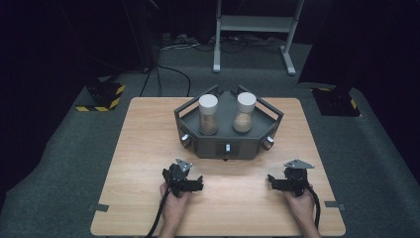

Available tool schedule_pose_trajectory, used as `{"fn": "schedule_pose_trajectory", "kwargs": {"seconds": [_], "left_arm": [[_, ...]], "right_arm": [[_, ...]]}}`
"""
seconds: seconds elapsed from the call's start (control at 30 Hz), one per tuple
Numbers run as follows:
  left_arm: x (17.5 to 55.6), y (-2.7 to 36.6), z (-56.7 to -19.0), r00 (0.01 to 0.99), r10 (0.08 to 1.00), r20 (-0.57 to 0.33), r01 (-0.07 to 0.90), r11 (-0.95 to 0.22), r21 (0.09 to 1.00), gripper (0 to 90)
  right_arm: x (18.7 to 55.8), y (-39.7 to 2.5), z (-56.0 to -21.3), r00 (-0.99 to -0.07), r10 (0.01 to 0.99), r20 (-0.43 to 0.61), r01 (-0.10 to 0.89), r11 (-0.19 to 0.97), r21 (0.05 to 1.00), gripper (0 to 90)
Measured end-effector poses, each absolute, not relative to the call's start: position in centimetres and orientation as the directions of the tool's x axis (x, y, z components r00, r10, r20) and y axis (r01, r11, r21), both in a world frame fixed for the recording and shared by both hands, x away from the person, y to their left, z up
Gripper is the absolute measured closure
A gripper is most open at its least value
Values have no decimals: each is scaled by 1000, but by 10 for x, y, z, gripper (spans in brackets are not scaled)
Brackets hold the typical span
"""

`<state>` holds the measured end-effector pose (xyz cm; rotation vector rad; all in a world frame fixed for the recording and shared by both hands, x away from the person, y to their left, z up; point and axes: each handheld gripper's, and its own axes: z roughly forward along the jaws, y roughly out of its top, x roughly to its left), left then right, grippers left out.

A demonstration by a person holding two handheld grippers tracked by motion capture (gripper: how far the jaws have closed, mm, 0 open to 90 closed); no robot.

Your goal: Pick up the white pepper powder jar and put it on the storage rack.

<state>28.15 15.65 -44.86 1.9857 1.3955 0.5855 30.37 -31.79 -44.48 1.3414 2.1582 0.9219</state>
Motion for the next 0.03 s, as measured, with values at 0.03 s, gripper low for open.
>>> {"fn": "schedule_pose_trajectory", "kwargs": {"seconds": [0.03], "left_arm": [[281,156,-449,338,941,-1,659,-236,714,7]], "right_arm": [[304,-318,-445,-436,900,-16,610,309,730,77]]}}
